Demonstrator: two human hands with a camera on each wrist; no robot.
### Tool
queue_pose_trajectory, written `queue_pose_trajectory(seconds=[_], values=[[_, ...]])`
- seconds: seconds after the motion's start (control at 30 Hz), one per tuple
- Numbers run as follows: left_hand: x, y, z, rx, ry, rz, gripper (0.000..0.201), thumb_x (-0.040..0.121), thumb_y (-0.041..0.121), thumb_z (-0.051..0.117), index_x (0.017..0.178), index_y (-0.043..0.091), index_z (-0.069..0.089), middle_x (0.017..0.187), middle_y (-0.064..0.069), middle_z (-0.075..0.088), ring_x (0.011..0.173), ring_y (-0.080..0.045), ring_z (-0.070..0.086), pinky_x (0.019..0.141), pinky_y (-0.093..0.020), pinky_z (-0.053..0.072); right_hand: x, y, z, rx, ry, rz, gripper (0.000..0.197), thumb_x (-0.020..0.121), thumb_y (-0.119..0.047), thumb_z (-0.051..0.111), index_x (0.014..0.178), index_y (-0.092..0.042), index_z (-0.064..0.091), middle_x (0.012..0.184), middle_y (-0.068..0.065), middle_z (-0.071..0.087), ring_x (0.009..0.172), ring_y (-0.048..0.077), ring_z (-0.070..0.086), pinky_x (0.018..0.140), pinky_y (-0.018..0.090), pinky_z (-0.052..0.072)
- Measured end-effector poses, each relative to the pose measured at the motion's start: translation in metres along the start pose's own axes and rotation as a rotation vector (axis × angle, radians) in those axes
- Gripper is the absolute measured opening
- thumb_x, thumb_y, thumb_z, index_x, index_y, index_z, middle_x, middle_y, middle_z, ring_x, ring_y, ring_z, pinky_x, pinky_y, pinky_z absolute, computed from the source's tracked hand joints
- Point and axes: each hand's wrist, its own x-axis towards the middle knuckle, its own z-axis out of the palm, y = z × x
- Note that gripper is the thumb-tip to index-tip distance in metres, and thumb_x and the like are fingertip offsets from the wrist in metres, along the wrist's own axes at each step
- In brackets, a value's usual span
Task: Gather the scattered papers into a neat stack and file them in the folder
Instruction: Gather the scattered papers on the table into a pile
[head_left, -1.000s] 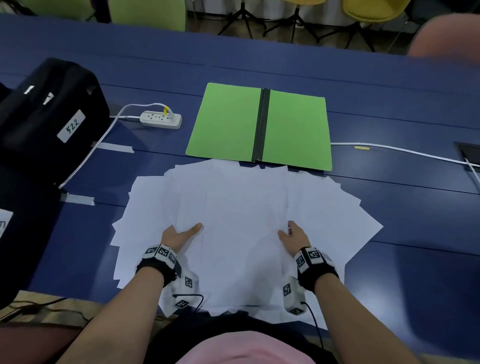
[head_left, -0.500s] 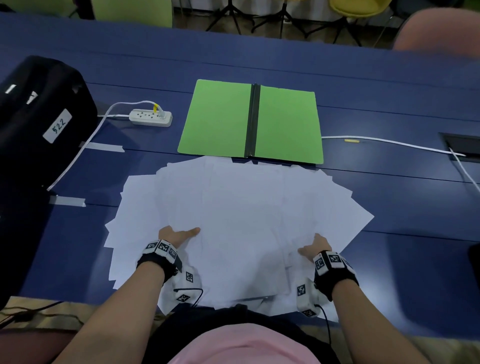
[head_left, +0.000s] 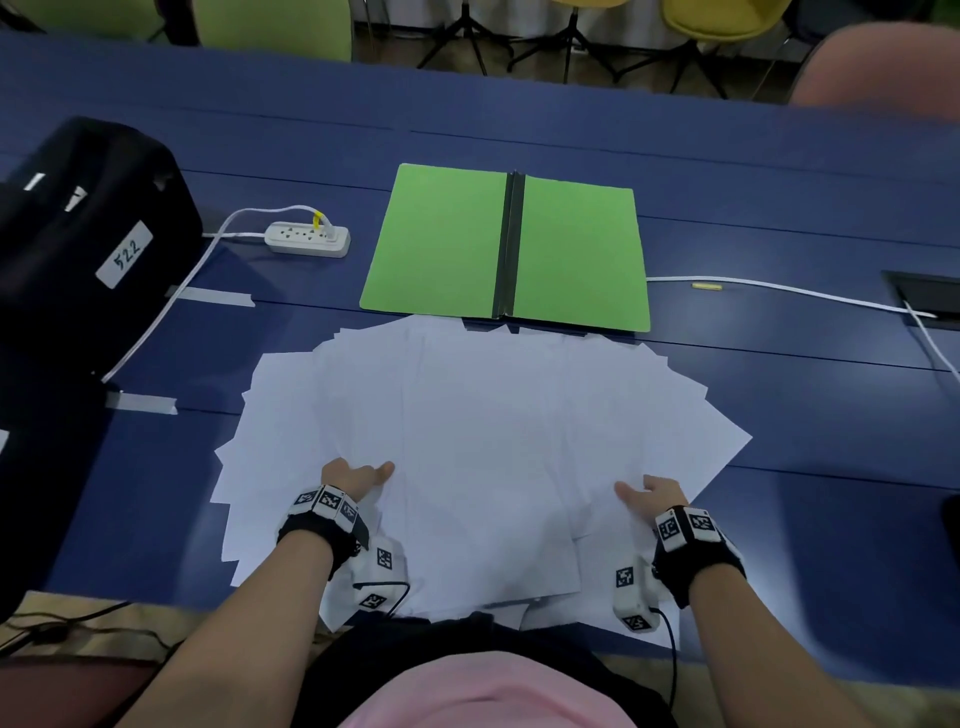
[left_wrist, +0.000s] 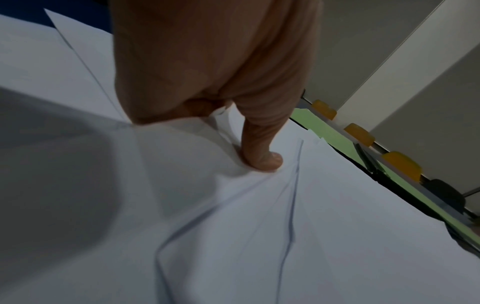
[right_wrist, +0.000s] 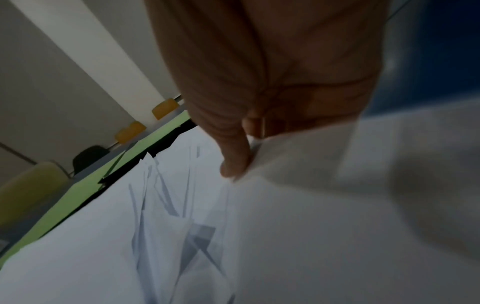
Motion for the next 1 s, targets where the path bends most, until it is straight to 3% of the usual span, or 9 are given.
queue_pose_trajectory(seconds=[0.07, 0.27, 0.37, 0.43, 0.53, 0.6, 0.73, 0.87, 1.0], values=[[0.0, 0.0, 0.0, 0.001, -0.004, -0.004, 0.095, 0.084, 0.038, 0.07, 0.147, -0.009, 0.017, 0.156, -0.021, 0.022, 0.144, -0.033, 0.027, 0.114, -0.038, 0.027, 0.006, 0.001, -0.004, -0.058, 0.028, 0.021, 0.038, 0.084, -0.024, 0.063, 0.056, -0.013, 0.041, 0.063, 0.008, 0.045, 0.063, 0.024, 0.045, 0.062, 0.026, 0.034], [-0.002, 0.0, 0.001, -0.023, 0.013, -0.001, 0.094, 0.084, 0.037, 0.07, 0.147, -0.01, 0.017, 0.156, -0.022, 0.022, 0.144, -0.033, 0.026, 0.115, -0.039, 0.026, 0.003, -0.01, -0.035, 0.211, 0.477, -0.04, 0.028, 0.088, -0.006, 0.048, 0.062, -0.009, 0.037, 0.072, 0.015, 0.048, 0.076, 0.031, 0.044, 0.067, 0.032, 0.039], [-0.002, -0.002, 0.004, -0.06, 0.02, 0.006, 0.093, 0.084, 0.033, 0.071, 0.147, -0.009, 0.017, 0.157, -0.021, 0.022, 0.145, -0.033, 0.025, 0.116, -0.039, 0.026, 0.001, -0.013, -0.027, 0.165, 0.306, -0.023, 0.023, 0.09, -0.004, 0.046, 0.105, -0.001, 0.063, 0.107, 0.019, 0.064, 0.102, 0.039, 0.056, 0.091, 0.037, 0.045], [-0.003, -0.002, 0.006, -0.076, 0.018, 0.013, 0.091, 0.085, 0.031, 0.071, 0.147, -0.009, 0.018, 0.157, -0.021, 0.022, 0.145, -0.033, 0.025, 0.115, -0.039, 0.025, 0.002, -0.011, -0.009, 0.082, 0.162, -0.058, 0.035, 0.09, -0.002, 0.046, 0.123, 0.001, 0.058, 0.124, 0.021, 0.061, 0.114, 0.039, 0.055, 0.097, 0.036, 0.042], [-0.004, -0.003, 0.005, -0.079, 0.006, 0.006, 0.089, 0.085, 0.03, 0.07, 0.147, -0.009, 0.018, 0.157, -0.02, 0.023, 0.145, -0.033, 0.026, 0.115, -0.038, 0.025, -0.003, -0.015, 0.021, 0.003, 0.028, -0.114, 0.016, 0.087, 0.006, 0.045, 0.085, 0.006, 0.061, 0.091, 0.02, 0.064, 0.093, 0.035, 0.058, 0.081, 0.034, 0.044], [-0.007, -0.003, 0.002, -0.08, -0.01, -0.002, 0.092, 0.085, 0.033, 0.07, 0.148, -0.009, 0.017, 0.157, -0.021, 0.022, 0.145, -0.032, 0.025, 0.116, -0.039, 0.025, -0.006, -0.022, 0.034, 0.0, -0.024, -0.104, 0.031, 0.085, 0.01, 0.041, 0.059, -0.006, 0.041, 0.065, 0.008, 0.047, 0.079, 0.026, 0.05, 0.071, 0.028, 0.038], [-0.011, -0.003, -0.005, -0.167, -0.056, 0.007, 0.111, 0.07, 0.051, 0.078, 0.148, -0.006, 0.022, 0.154, -0.02, 0.03, 0.14, -0.034, 0.034, 0.113, -0.043, 0.033, -0.004, -0.026, 0.041, 0.01, -0.107, -0.151, 0.029, 0.082, 0.011, 0.036, 0.058, -0.006, 0.037, 0.065, 0.01, 0.046, 0.074, 0.023, 0.046, 0.066, 0.026, 0.033], [-0.003, 0.0, 0.001, -0.173, -0.079, 0.018, 0.107, 0.074, 0.054, 0.073, 0.147, -0.006, 0.022, 0.153, -0.019, 0.032, 0.138, -0.035, 0.038, 0.111, -0.042, 0.036, -0.012, -0.036, 0.048, 0.112, 0.113, -0.229, 0.021, 0.087, 0.006, 0.037, 0.073, 0.009, 0.052, 0.073, 0.017, 0.058, 0.071, 0.022, 0.049, 0.064, 0.025, 0.035], [-0.003, 0.004, 0.007, -0.222, -0.054, 0.042, 0.105, 0.064, 0.062, 0.075, 0.14, 0.0, 0.04, 0.143, -0.017, 0.047, 0.128, -0.032, 0.048, 0.104, -0.035, 0.04, -0.021, -0.051, 0.057, 0.013, -0.002, -0.263, 0.029, 0.086, 0.005, 0.039, 0.058, -0.005, 0.04, 0.063, 0.007, 0.049, 0.075, 0.021, 0.051, 0.064, 0.024, 0.037]])
